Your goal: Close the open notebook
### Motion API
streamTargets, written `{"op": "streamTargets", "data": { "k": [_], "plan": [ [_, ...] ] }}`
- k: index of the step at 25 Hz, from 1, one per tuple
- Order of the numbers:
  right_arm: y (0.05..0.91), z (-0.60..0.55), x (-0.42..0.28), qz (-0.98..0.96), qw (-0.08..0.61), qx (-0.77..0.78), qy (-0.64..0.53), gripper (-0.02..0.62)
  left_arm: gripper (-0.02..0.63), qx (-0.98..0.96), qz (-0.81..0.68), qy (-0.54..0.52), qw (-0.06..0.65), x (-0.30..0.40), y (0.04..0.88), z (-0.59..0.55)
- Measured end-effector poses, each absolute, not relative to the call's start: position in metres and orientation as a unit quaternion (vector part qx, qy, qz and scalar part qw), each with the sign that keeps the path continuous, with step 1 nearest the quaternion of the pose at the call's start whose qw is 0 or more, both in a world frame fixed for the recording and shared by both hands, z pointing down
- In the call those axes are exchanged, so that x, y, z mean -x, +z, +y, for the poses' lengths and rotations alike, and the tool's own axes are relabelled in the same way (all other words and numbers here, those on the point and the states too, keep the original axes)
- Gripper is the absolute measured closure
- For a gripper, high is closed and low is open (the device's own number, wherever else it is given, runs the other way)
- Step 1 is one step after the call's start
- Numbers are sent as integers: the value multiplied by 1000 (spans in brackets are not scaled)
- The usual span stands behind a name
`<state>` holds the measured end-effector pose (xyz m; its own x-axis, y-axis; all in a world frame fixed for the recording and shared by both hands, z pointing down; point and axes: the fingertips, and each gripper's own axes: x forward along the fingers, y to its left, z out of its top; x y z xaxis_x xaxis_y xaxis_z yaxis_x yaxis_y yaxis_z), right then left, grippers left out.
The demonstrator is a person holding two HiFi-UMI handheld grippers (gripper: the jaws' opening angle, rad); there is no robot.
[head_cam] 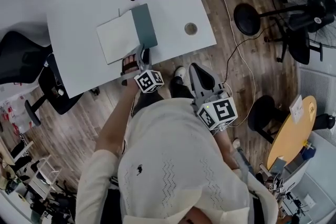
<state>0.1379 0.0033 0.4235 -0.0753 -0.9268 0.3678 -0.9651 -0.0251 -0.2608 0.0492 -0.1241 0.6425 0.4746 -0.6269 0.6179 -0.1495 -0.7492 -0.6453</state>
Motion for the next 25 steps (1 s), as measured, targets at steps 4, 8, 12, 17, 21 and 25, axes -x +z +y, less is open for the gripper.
{"op": "streamTargets", "data": {
  "k": [4, 8, 12, 17, 21, 25],
  "plan": [
    [424, -3, -136, -707, 44, -669, 226, 594, 456, 817, 253, -447, 264, -45, 638, -126],
    [425, -6, -134, -713, 47, -662, 227, 594, 456, 815, 267, -438, 268, -40, 634, -126],
    [425, -9, -131, -719, 49, -655, 227, 594, 456, 815, 280, -430, 271, -34, 630, -126],
    [427, -12, -129, -725, 52, -648, 229, 594, 456, 810, 300, -424, 271, -25, 625, -128],
    [428, -14, -128, -726, 55, -645, 232, 594, 456, 810, 321, -419, 257, -19, 621, -130],
    [429, -14, -126, -730, 57, -641, 231, 594, 456, 810, 326, -417, 252, -17, 620, -130]
  ]
}}
